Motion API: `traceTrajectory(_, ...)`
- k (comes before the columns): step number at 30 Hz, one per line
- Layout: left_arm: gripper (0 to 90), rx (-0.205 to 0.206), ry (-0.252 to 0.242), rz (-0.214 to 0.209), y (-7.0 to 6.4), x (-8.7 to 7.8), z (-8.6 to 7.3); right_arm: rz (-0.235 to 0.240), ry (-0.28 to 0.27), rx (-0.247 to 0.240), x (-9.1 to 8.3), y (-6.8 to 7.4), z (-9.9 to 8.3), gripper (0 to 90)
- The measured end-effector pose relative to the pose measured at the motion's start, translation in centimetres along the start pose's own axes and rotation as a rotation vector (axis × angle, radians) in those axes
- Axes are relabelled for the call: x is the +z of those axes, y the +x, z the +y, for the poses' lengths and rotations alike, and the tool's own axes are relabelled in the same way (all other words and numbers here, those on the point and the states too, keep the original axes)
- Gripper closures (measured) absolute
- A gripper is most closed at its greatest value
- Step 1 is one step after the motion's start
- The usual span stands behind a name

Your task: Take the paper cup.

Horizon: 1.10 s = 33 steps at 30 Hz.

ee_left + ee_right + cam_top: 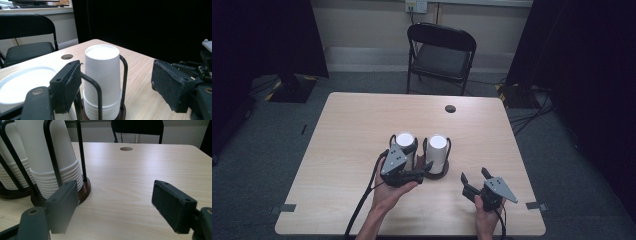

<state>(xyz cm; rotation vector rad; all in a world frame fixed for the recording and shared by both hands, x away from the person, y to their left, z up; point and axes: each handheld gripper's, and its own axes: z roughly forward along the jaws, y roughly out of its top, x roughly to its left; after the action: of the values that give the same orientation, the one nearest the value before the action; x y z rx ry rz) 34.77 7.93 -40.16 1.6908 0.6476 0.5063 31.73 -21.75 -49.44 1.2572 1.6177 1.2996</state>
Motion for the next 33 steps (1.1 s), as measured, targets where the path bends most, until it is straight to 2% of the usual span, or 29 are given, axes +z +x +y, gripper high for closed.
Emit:
traceTrajectory(4, 20.8, 0.0, 0.0, 0.008, 0.2, 0.5, 0.3, 0.0, -0.001, 0.0, 0.0, 0.0, 0.0, 20.6)
traceTrajectory(7, 15.6, -0.005, 0.01, 0.02, 0.4, 1.0, 0.4, 0.0, -0.001, 0.0, 0.0, 0.0, 0.0, 20.6)
traceTrajectory(10, 15.7, 0.002, 0.018, 0.017, 0.5, 1.4, 0.5, 0.001, -0.002, 0.001, 0.0, 0.0, 0.0, 20.6)
traceTrajectory(15, 15.5, 0.004, 0.036, -0.018, 0.8, 2.6, 1.1, 0.001, -0.002, 0.001, 0.0, 0.0, 0.0, 20.6)
traceTrajectory(27, 16.1, 0.003, 0.046, -0.052, 1.2, 4.6, 1.8, 0.004, -0.002, 0.0, 0.0, 0.0, 0.0, 20.6)
traceTrajectory(33, 17.4, 0.015, 0.056, -0.049, 1.5, 5.7, 2.0, 0.008, -0.001, 0.001, -0.1, 0.0, 0.0, 20.6)
